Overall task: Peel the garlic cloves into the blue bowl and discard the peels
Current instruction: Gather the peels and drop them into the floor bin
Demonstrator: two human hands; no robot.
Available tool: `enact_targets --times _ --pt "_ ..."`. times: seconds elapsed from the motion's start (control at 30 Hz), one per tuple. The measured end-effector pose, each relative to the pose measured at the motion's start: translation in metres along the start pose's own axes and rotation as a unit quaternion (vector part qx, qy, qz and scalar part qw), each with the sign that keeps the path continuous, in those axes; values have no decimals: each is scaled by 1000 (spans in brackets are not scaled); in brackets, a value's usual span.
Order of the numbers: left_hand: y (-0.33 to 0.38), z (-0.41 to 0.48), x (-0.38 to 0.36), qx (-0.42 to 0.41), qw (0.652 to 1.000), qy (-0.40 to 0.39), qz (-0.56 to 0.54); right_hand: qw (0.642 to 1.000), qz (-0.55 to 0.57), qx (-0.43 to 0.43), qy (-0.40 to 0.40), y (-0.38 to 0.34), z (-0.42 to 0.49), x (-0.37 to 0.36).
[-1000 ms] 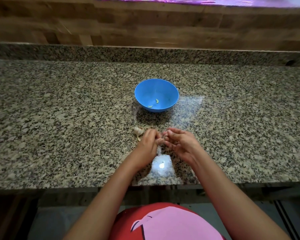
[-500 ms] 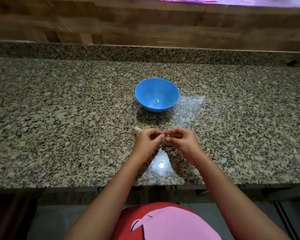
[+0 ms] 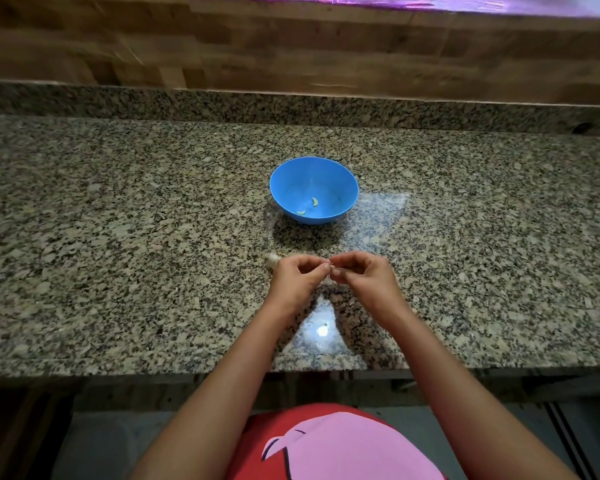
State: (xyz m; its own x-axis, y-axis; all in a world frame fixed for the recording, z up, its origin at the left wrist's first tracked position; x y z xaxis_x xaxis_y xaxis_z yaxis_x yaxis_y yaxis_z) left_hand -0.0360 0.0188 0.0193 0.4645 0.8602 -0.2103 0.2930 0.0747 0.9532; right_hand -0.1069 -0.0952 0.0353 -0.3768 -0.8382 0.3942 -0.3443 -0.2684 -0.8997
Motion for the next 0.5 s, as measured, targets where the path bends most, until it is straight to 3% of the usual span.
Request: enact_targets --times 0.33,0.5 --pt "0 1 1 5 1000 -7 10 1000 -15 16 22 -2 -1 -3" --pt "1 0 0 13 999 0 29 998 57 7 35 -4 -4 -4"
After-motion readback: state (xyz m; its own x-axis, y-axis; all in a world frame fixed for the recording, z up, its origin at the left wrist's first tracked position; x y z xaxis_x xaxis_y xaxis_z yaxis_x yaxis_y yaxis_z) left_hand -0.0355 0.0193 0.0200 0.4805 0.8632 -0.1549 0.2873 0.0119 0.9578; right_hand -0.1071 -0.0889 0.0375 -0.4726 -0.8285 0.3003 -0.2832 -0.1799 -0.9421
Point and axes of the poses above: each hand's wrist, its own z-axis towards the middle knuckle, its own x-axis out of the back of the hand, y = z × x, the point moved 1 cm from there along z, towards the middle knuckle, and after that the axes turned 14 degrees about -z, right-handed, at the moved point
